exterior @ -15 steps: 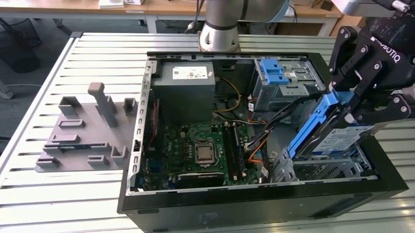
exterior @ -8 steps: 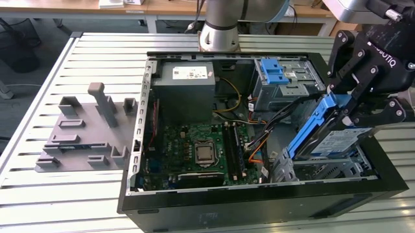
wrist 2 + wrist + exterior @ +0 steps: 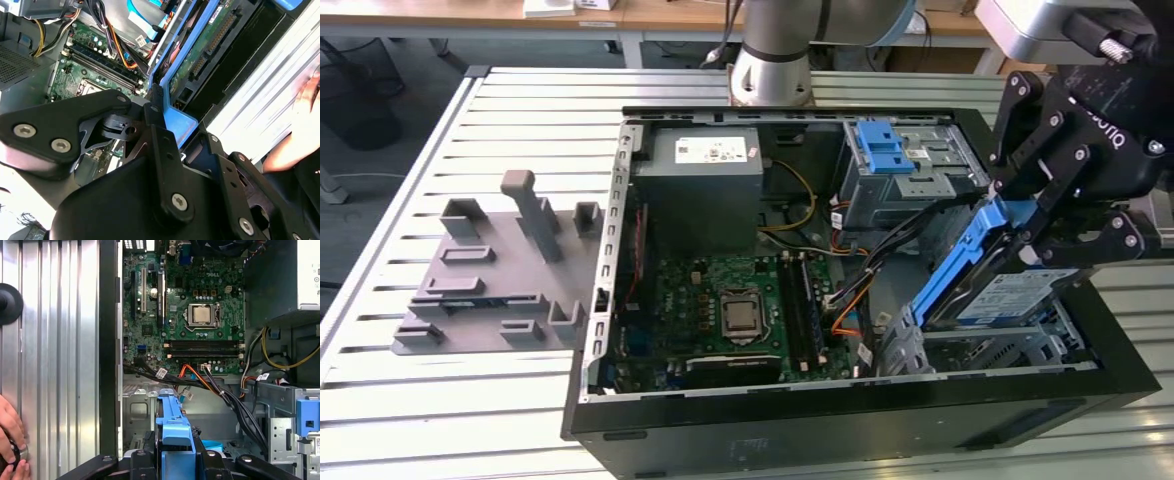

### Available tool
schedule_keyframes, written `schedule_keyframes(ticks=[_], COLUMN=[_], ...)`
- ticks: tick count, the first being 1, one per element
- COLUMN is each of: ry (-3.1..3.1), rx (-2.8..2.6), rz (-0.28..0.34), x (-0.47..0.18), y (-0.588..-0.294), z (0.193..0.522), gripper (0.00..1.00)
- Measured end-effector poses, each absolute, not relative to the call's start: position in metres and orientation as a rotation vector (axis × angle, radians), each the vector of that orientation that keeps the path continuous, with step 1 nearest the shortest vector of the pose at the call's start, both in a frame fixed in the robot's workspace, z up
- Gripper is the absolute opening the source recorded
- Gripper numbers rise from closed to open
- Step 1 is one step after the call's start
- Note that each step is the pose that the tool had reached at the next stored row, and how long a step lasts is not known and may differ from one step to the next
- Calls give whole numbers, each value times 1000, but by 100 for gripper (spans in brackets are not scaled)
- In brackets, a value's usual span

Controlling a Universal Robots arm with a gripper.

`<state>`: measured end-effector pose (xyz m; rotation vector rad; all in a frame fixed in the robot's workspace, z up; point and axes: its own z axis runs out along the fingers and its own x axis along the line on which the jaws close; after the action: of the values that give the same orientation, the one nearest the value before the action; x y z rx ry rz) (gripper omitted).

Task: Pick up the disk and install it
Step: 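Insert the disk into the insertion slot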

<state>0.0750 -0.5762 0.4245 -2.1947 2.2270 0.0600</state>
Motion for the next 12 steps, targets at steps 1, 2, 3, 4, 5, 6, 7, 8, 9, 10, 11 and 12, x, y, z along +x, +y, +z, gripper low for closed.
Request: schedule_keyframes(ticks=[1, 2, 3, 4, 5, 6, 7, 8, 9, 10, 11, 12], ry=[2227, 2227, 2227, 2227, 2227, 2227, 2227, 2227, 2227, 2227, 2227, 2227], rx=[-2195, -2195, -2195, -2195, -2195, -2195, -2195, -2195, -2195, -2195, -2195, -2195], rz=[60, 60, 60, 60, 60, 60, 60, 60, 60, 60, 60, 60], x=[75, 75, 75, 75, 75, 75, 75, 75, 75, 75, 75, 75], y=[-576, -576, -576, -576, -576, -576, -576, -576, -576, -576, -576, -576], z=[424, 424, 424, 424, 423, 423, 422, 422, 421, 420, 420, 419], gripper=[36, 36, 36, 36, 36, 36, 36, 36, 36, 36, 36, 36])
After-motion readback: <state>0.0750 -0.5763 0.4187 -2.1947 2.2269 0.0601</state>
